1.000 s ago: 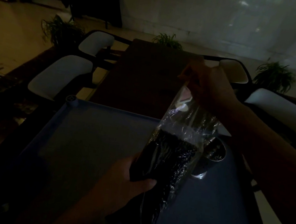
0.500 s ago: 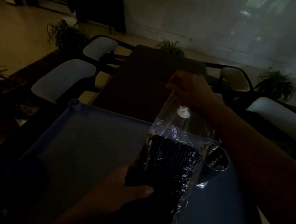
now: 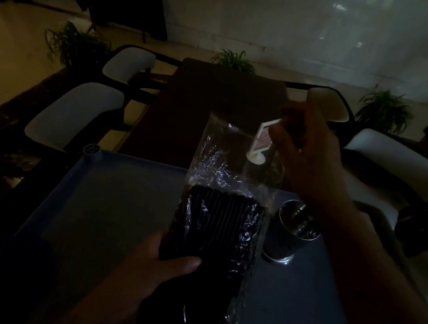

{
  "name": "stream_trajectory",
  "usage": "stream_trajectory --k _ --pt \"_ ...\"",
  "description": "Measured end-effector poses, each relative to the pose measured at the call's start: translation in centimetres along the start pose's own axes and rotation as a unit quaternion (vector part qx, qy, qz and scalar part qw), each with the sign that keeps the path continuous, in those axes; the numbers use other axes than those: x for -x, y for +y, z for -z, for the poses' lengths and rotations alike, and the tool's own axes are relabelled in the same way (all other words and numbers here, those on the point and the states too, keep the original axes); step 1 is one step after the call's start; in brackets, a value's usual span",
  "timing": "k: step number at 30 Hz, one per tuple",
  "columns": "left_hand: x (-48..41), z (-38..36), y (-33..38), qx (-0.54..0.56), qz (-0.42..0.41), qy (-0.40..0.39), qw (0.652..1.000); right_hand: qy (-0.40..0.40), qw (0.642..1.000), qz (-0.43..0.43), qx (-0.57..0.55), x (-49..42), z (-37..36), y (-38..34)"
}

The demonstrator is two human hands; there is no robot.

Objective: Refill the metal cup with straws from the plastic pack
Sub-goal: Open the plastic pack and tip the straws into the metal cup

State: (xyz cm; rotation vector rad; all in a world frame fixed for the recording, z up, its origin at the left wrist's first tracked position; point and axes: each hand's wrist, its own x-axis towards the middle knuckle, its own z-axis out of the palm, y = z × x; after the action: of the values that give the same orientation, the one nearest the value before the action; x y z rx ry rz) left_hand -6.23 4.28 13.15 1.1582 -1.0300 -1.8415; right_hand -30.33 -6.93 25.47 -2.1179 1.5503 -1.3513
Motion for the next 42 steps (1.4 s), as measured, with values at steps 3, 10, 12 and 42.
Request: stream_trajectory --k 3,10,12,42 --pt "-0.6 0.3 0.3 -0.009 -0.011 0.022 1.0 0.02 0.992 -0.1 -0.073 4.9 -1.4 0.7" --pt "-1.0 0.3 0.4 0.012 -0.04 0.045 0.998 -0.014 0.909 -0.256 -0.33 12.2 -4.4 -0.8" --pt "-1.0 0.4 0.3 0.013 -0.041 0.045 0.998 -0.052 0.867 -0.308 -0.388 13.1 -4.7 -1.2" --pt "-2.4 -5.6 0.3 -0.052 -0.15 -0.007 0.987 -0.019 0.76 -0.383 -0.526 15.2 -3.8 -1.9"
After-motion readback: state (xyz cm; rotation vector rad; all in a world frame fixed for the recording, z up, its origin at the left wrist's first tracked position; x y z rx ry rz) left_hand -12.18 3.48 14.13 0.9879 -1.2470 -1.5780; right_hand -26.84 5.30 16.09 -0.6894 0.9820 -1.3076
